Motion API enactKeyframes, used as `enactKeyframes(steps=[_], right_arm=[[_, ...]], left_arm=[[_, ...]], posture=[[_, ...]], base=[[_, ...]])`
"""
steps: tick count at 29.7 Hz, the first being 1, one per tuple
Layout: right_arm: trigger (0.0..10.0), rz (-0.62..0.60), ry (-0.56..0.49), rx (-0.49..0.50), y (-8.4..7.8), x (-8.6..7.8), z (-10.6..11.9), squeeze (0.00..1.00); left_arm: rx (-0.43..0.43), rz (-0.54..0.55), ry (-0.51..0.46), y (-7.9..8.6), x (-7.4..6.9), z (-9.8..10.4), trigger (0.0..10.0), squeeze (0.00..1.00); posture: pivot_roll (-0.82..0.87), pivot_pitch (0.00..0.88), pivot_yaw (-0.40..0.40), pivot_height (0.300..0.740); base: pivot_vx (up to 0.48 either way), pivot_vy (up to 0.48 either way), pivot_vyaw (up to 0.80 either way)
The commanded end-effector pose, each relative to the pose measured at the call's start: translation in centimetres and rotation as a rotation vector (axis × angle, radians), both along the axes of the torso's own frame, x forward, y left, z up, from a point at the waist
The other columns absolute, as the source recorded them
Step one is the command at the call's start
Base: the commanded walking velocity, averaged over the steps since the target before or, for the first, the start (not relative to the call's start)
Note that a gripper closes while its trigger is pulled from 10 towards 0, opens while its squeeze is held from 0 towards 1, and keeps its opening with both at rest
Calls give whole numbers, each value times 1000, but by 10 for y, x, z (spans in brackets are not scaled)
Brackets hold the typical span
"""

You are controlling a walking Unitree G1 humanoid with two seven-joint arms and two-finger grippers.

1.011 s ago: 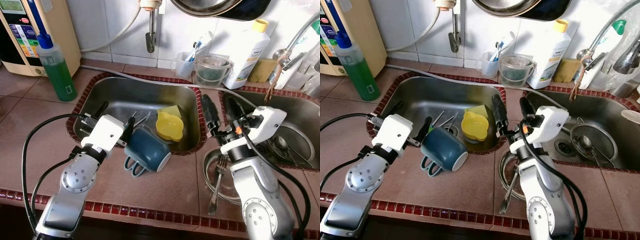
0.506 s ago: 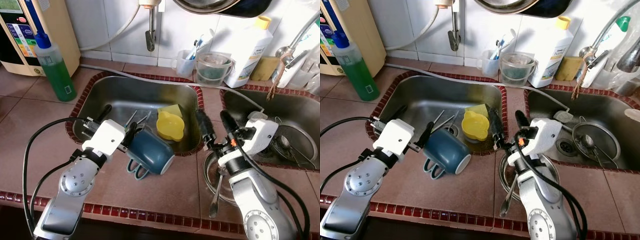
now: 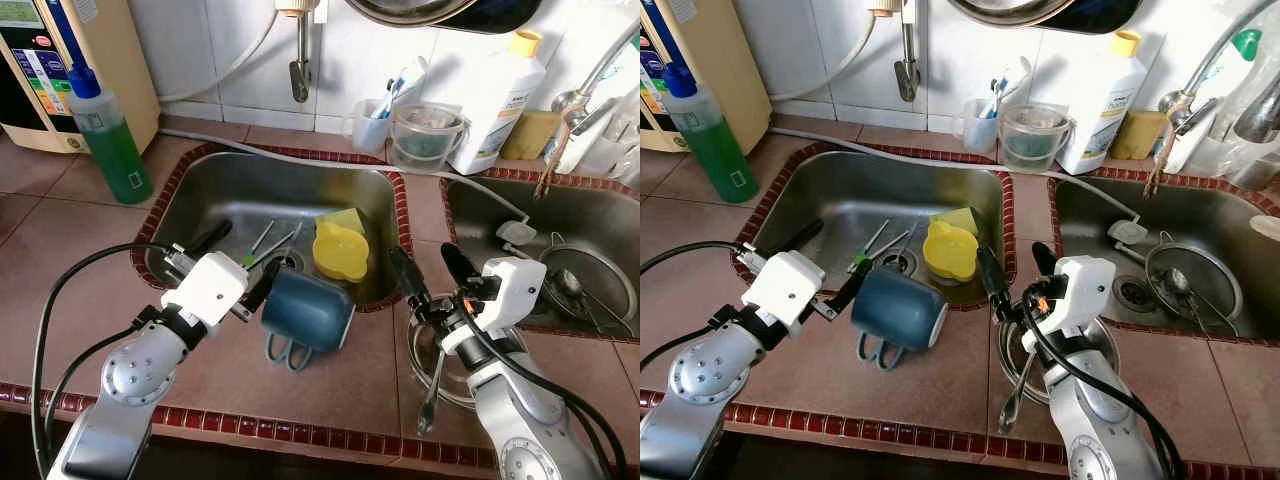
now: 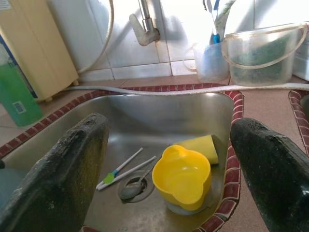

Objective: Kitchen organization

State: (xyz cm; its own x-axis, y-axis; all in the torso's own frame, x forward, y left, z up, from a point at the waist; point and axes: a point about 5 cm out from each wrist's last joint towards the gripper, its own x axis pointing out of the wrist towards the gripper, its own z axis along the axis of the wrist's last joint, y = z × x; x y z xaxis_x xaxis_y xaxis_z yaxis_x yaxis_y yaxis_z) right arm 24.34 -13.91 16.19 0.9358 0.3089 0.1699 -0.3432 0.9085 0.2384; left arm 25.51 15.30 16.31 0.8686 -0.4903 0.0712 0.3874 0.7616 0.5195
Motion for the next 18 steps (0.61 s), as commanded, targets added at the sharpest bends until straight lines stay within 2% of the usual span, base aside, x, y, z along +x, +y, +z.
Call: enactKeyframes(steps=[1, 18], right_arm=[[10000, -12, 1, -11, -4, -1, -1, 0], [10000, 2, -12, -29, -8, 7, -1, 0]], left_arm=[[9, -33, -9, 1, -5, 4, 10000, 0], [26, -142, 43, 11, -24, 6, 10000, 0]], posture=[[-106, 119, -4, 740], [-78, 113, -18, 740]], base=[[0, 0, 0], [0, 0, 0]])
